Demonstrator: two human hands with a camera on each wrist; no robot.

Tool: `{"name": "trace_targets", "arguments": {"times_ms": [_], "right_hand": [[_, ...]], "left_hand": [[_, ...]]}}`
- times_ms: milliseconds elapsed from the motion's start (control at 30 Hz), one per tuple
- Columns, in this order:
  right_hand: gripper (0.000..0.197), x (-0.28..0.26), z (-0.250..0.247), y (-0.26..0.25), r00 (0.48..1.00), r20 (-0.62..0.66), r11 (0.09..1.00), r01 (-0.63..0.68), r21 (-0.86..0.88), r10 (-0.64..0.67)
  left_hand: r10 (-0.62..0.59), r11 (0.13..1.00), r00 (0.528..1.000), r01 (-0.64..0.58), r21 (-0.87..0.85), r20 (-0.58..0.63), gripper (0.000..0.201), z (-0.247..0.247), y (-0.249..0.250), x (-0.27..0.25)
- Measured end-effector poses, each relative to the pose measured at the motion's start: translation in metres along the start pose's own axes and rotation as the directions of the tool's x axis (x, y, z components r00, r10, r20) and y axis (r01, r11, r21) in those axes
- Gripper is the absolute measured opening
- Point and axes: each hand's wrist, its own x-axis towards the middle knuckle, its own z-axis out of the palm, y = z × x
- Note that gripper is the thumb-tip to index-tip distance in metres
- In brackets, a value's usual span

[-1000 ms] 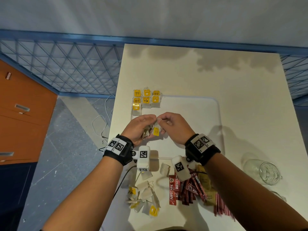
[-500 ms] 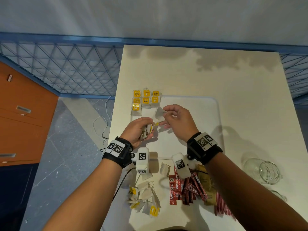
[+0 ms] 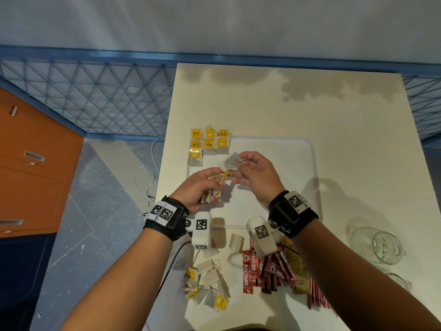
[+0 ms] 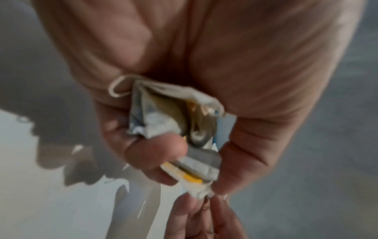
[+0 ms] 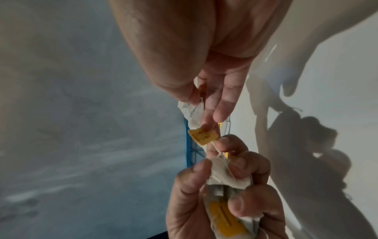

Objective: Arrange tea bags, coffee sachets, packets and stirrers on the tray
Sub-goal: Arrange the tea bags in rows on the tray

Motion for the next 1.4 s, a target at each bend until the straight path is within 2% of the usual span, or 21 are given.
{"name": "trace_targets", "arguments": {"times_ms": [67,200,400,500,633,767,867,1033,1167,1233,1400], "right_hand": [[0.014,0.0,-0.001,0.0,1.0,-0.007,1.0,0.001,0.004,-0.001],[0.015,0.001,-0.002,0.0,1.0,-0.001,1.0,0.004,-0.003,-0.004],[0.032,0.001,-0.005,0.004,0.998,0.057,0.965,0.03,-0.259,-0.016],[0.033,-0.004,-0.005,0.003,0.988,0.157,0.95,0.041,-0.309,0.009],[0.016,-0.008,-0.006,0.002,0.969,0.246,0.918,0.114,-0.379,-0.019],[0.01,-0.007,-0.011,-0.001,0.972,0.231,0.874,0.151,-0.463,-0.046],[0.005,-0.003,-0.015,-0.005,0.97,0.237,0.84,0.171,-0.514,-0.052],[0.008,0.001,-0.017,-0.004,0.968,0.244,0.813,0.189,-0.551,-0.06],[0.006,0.004,-0.015,-0.001,0.974,0.219,0.845,0.158,-0.512,-0.049],[0.006,0.003,-0.014,-0.001,0.974,0.224,0.861,0.144,-0.488,-0.035],[0.013,0.001,-0.01,-0.003,0.963,0.269,0.845,0.16,-0.51,-0.02]], "left_hand": [[-0.009,0.999,1.0,0.009,0.044,-0.012,0.06,0.0,0.0,0.0],[0.051,0.988,0.991,-0.032,0.149,-0.124,0.039,0.002,0.0,-0.002],[0.137,0.964,0.952,-0.064,0.258,-0.274,0.013,0.002,0.002,0.002],[0.161,0.946,0.94,-0.061,0.317,-0.301,0.014,0.003,0.005,0.001],[0.177,0.919,0.941,-0.054,0.39,-0.287,0.014,0.006,0.008,-0.002],[0.148,0.898,0.96,-0.028,0.44,-0.24,0.014,0.003,0.012,-0.004],[0.137,0.921,0.962,-0.036,0.387,-0.236,0.014,0.001,0.013,-0.005],[0.153,0.931,0.96,-0.059,0.36,-0.236,0.011,0.002,0.013,-0.007],[0.197,0.932,0.945,-0.097,0.35,-0.262,0.005,0.004,0.014,-0.007],[0.224,0.924,0.936,-0.115,0.366,-0.271,0.009,0.004,0.016,-0.007],[0.228,0.902,0.947,-0.117,0.416,-0.228,0.003,0.004,0.023,-0.01]]}}
